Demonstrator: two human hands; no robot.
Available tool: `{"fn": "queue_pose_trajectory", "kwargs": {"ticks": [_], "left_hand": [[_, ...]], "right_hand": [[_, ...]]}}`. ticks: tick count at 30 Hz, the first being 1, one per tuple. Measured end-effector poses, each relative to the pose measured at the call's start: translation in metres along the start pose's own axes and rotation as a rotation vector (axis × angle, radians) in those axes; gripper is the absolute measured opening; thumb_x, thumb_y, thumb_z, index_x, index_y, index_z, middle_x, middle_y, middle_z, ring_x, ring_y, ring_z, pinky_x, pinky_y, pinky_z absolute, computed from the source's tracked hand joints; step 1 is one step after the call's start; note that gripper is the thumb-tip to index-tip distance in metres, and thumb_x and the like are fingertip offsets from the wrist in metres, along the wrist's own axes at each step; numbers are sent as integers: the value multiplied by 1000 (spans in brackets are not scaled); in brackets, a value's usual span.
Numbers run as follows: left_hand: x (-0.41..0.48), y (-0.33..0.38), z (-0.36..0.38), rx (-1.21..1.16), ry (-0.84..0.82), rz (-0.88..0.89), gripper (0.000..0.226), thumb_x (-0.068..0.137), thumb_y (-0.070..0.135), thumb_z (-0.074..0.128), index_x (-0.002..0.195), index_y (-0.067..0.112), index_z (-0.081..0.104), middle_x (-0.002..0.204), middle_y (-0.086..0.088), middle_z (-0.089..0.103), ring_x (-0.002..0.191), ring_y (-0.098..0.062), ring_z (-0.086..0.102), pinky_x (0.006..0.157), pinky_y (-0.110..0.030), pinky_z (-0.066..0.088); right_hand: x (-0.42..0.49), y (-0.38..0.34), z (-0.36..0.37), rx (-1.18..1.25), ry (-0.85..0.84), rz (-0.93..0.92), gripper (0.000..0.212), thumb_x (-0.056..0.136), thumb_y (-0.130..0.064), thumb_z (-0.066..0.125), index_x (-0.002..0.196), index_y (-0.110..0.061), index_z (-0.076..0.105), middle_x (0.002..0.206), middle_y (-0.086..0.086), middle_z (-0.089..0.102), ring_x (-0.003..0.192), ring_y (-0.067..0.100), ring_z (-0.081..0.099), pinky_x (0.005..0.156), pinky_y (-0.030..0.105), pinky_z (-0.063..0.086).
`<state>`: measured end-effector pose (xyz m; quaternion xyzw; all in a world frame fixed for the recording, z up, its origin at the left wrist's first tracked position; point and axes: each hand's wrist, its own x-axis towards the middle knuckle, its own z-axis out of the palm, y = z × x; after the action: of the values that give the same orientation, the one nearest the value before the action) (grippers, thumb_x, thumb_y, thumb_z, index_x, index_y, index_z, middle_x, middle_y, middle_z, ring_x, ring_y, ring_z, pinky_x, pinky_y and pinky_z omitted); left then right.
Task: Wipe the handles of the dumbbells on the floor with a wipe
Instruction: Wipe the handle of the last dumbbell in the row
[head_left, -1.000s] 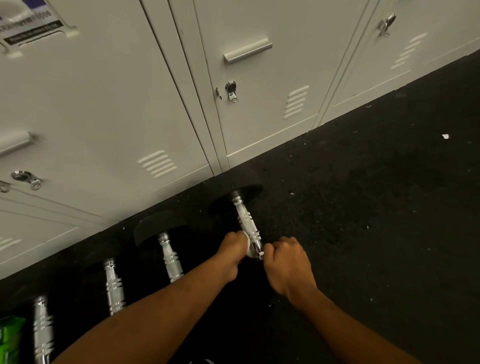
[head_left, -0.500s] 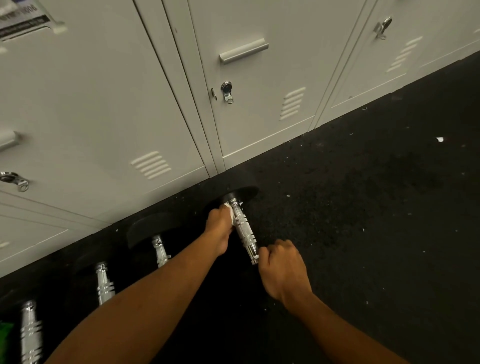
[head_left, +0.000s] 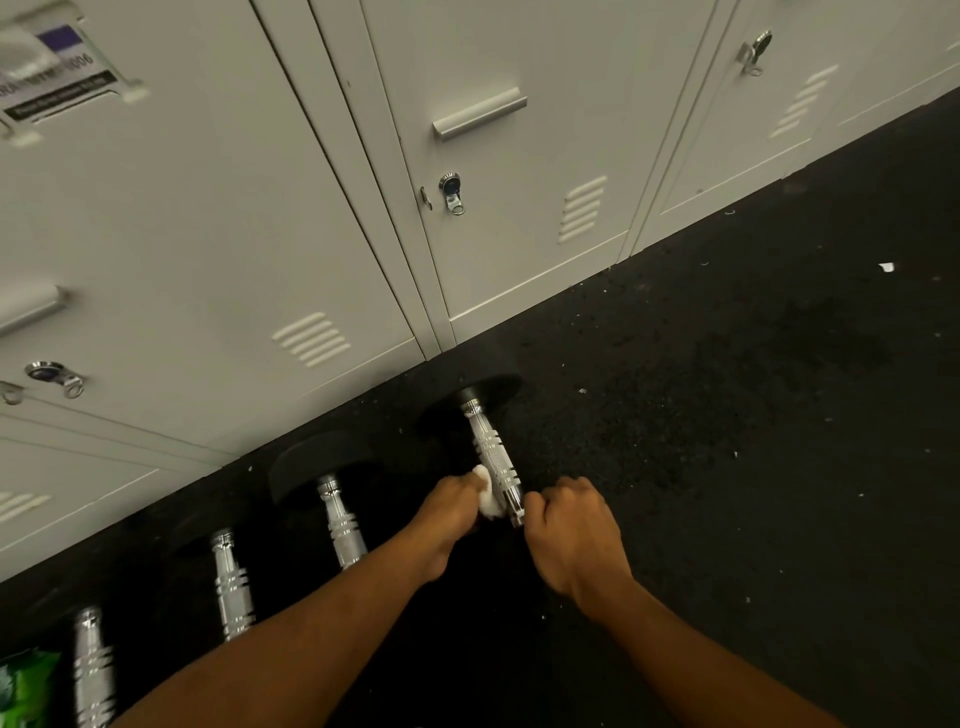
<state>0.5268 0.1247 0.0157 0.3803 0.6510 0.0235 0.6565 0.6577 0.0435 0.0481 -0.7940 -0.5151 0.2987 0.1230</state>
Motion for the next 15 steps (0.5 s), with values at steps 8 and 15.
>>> {"fn": "queue_pose_trajectory", "kwargs": {"ticks": [8, 15], "left_hand": [[-49, 40, -16, 833, 337, 797, 32, 102, 19, 40, 131, 12, 52, 125, -3, 50, 101, -7, 47, 80, -17, 41], [-3, 65, -25, 1848, 175, 1158, 74, 93, 25, 60, 152, 8, 19, 155, -15, 31, 143, -28, 29, 118, -37, 18]], "right_hand": [[0, 2, 1, 25, -7, -13, 44, 90, -40, 27, 57, -22, 49, 65, -3, 48, 69, 10, 45, 77, 31, 44], [0, 1, -1, 45, -8, 3, 44, 92, -39, 30, 58, -20, 51, 68, 0, 52, 73, 12, 47, 77, 32, 45]]}}
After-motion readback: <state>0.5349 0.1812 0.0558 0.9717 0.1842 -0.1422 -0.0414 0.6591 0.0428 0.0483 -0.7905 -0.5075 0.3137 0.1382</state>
